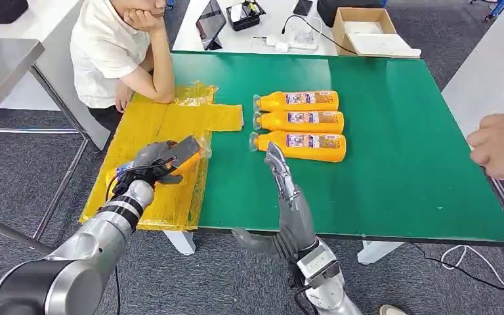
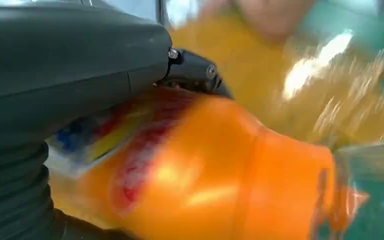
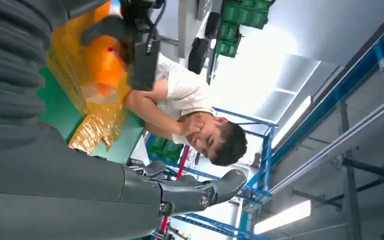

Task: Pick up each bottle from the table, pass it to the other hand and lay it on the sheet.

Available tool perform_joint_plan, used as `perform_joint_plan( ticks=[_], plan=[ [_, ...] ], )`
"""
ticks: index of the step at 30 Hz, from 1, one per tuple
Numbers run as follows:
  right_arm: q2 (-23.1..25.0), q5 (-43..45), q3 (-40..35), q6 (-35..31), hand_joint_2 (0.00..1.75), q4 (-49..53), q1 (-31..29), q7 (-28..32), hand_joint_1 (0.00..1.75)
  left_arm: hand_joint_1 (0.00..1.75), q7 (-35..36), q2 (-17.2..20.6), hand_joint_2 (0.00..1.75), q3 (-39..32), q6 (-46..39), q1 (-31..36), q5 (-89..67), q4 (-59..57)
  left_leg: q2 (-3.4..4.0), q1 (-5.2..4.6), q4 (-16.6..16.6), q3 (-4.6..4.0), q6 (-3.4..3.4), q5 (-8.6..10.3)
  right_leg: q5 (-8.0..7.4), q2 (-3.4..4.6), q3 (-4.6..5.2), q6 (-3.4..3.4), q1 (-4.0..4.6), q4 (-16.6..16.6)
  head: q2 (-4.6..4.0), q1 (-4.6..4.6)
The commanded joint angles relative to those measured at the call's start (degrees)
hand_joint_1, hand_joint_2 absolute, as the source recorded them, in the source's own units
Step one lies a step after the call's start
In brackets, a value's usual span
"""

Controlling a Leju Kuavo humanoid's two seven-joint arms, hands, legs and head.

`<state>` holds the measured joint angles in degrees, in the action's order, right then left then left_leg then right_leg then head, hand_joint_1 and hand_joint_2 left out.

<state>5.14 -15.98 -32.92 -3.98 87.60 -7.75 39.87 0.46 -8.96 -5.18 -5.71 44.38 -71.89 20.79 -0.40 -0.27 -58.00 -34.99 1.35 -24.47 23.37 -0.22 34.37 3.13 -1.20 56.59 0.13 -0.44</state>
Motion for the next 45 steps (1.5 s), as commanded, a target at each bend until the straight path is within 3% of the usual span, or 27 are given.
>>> perform_joint_plan(
  ticks=[1, 4, 5, 13, 16, 19, 20, 23, 27, 28, 30, 32, 33, 34, 35, 36, 41, 45],
  plan=[
    [-0.8, 1.0, 0.2, -0.4, 0.00, -3.8, -1.4, 0.1, 0.00, 0.00, -1.2, 0.6, 1.75, 2.8, 6.5, 3.2, 0.3, -5.6, 0.08, 0.13, 0.0, 0.18, -0.08, -0.13, 0.07, 0.06, -0.23, -0.14, 0.14, -0.1, 0.00, 0.02],
    [-1.0, 3.2, -0.9, -4.5, 0.00, -2.0, -2.2, 0.1, 0.00, 0.00, -3.0, -0.4, 1.75, 4.1, 12.1, 3.7, 1.3, -5.6, 0.01, 0.06, 0.0, 0.09, -0.06, -0.05, 0.04, -0.01, -0.13, -0.09, 0.06, 0.0, 0.00, 0.00],
    [-1.3, 3.2, -1.7, -6.4, 0.00, -1.7, -2.5, 0.1, 0.00, 0.00, -3.4, -0.7, 0.00, 4.2, 12.5, 3.7, 1.9, -5.4, -0.03, 0.09, -0.1, 0.13, -0.08, -0.11, 0.09, -0.05, -0.20, -0.13, 0.10, 0.0, 0.00, 0.00],
    [-2.7, 3.5, -2.9, -9.8, 0.00, -1.7, -2.0, 0.1, 0.00, 0.00, -10.6, -3.0, 0.00, 0.4, 6.8, 2.0, 9.7, -1.3, -0.09, 0.04, 0.0, 0.06, -0.06, -0.05, 0.04, -0.06, -0.13, -0.10, 0.04, 0.0, -0.02, 0.00],
    [-3.8, 3.3, -3.4, -11.9, 0.00, 0.1, -0.8, 0.1, 0.00, 0.00, -21.9, -4.8, 0.00, -5.5, 7.6, -0.6, 22.8, 4.1, -0.03, 0.03, 0.0, 0.11, -0.06, -0.07, 0.05, -0.01, -0.15, -0.10, 0.04, -0.1, 0.00, 0.00],
    [-3.8, 3.3, -3.4, -11.9, 0.00, 0.1, -0.8, 0.1, 0.00, 0.00, -21.9, -4.8, 0.00, -5.5, 7.6, -0.6, 22.8, 4.1, -0.05, 0.05, 0.0, 0.14, -0.07, -0.10, 0.07, -0.03, -0.20, -0.11, 0.06, -0.1, 0.00, 0.00],
    [-4.2, 3.1, -3.6, -12.8, 0.00, 0.9, -0.2, 0.1, 0.00, 0.00, -24.7, -5.2, 1.75, -6.2, 9.3, -2.3, 26.9, 7.7, -0.03, 0.02, 0.0, 0.08, -0.04, -0.07, 0.05, 0.00, -0.12, -0.08, 0.02, 0.0, 0.00, 0.02],
    [-5.1, 2.7, -3.7, -14.9, 0.00, 2.0, 1.4, 0.1, 0.00, 0.00, -23.6, -4.7, 1.75, 0.9, 7.5, -9.8, 40.0, 24.0, 0.03, 0.01, 0.0, 0.12, -0.05, -0.07, 0.04, 0.03, -0.15, -0.08, 0.02, -0.1, 0.00, 0.00],
    [-6.0, 2.0, -3.4, -15.6, 0.00, 3.1, 3.2, 0.1, 0.00, 0.00, -19.3, -0.4, 1.75, 10.5, 8.6, -17.1, 56.4, 38.6, 0.17, 0.16, 0.0, 0.46, -0.16, -0.30, 0.17, 0.16, -0.50, -0.24, 0.18, -0.1, 0.00, 0.00],
    [-6.3, 2.4, -3.0, -15.4, 0.00, 3.7, 3.6, 0.1, 0.00, 0.00, -19.7, 0.6, 1.75, 11.9, 9.8, -19.0, 60.1, 41.3, 0.16, 0.05, 0.0, 0.18, -0.10, -0.16, 0.06, 0.15, -0.17, -0.14, 0.06, -0.1, 0.00, 0.00],
    [-6.8, 1.8, -0.7, -16.9, 0.00, 5.0, 4.9, 0.1, 0.00, 0.00, -20.5, 1.7, 1.75, 12.9, 12.7, -24.9, 69.4, 48.6, 0.17, 0.06, 0.0, 0.22, -0.12, -0.19, 0.09, 0.18, -0.21, -0.17, 0.07, -0.1, 0.00, 0.00],
    [-7.3, 2.2, -0.4, -16.7, 0.00, 5.4, 5.0, 0.1, 0.00, 0.00, -20.6, 2.2, 1.75, 13.4, 12.8, -26.5, 69.9, 50.5, 0.26, 0.06, 0.1, 0.31, -0.11, -0.22, 0.09, 0.27, -0.27, -0.17, 0.07, -0.1, 0.00, -0.02],
    [-6.7, -0.7, 3.2, -19.7, 0.00, 2.7, 6.0, 0.1, 0.00, 0.00, -20.8, 2.1, 1.75, 13.3, 13.7, -30.1, 75.3, 54.8, 0.21, 0.04, 0.1, 0.21, -0.09, -0.19, 0.07, 0.22, -0.20, -0.14, 0.05, -0.1, 0.00, 0.02],
    [-4.9, -3.0, 8.7, -19.3, 0.00, 0.2, 7.1, 0.1, 0.00, 0.00, -20.1, 3.2, 1.75, 14.6, 13.6, -33.7, 80.7, 59.1, 0.12, 0.00, 0.1, 0.13, -0.06, -0.14, 0.06, 0.14, -0.13, -0.09, 0.00, -0.1, -0.02, -0.02],
    [-5.6, -2.5, 9.3, -18.6, 0.00, 0.6, 7.0, 0.1, 0.00, 0.00, -20.2, 3.6, 1.75, 15.2, 13.4, -34.8, 81.0, 60.2, 0.22, 0.05, 0.1, 0.35, -0.10, -0.22, 0.10, 0.23, -0.33, -0.15, 0.06, -0.2, 0.00, 0.02],
    [-4.3, -4.5, 13.7, -21.0, 1.75, -2.0, 7.2, 0.1, 0.00, 0.00, -19.7, 4.4, 1.75, 16.3, 12.7, -36.8, 83.6, 62.3, 0.17, 0.04, 0.1, 0.22, -0.08, -0.18, 0.07, 0.18, -0.21, -0.12, 0.04, -0.1, 0.00, 0.00],
    [-5.2, -3.1, 16.1, -20.2, 1.75, -2.9, 6.5, 0.1, 0.00, 0.00, -19.7, 4.8, 1.75, 17.4, 12.6, -38.2, 83.9, 63.2, 0.05, 0.11, 0.0, 0.29, -0.14, -0.25, 0.14, 0.07, -0.35, -0.22, 0.12, -0.2, 0.00, 0.00],
    [-5.3, 0.8, 23.9, -21.3, 1.75, -3.5, 6.7, 0.1, 0.00, 0.00, -18.6, 6.4, 1.75, 23.5, 10.7, -40.5, 81.1, 63.2, -0.01, 0.06, 0.1, 0.23, -0.13, -0.18, 0.10, 0.02, -0.28, -0.19, 0.06, -0.2, 0.00, 0.00]
  ],
)
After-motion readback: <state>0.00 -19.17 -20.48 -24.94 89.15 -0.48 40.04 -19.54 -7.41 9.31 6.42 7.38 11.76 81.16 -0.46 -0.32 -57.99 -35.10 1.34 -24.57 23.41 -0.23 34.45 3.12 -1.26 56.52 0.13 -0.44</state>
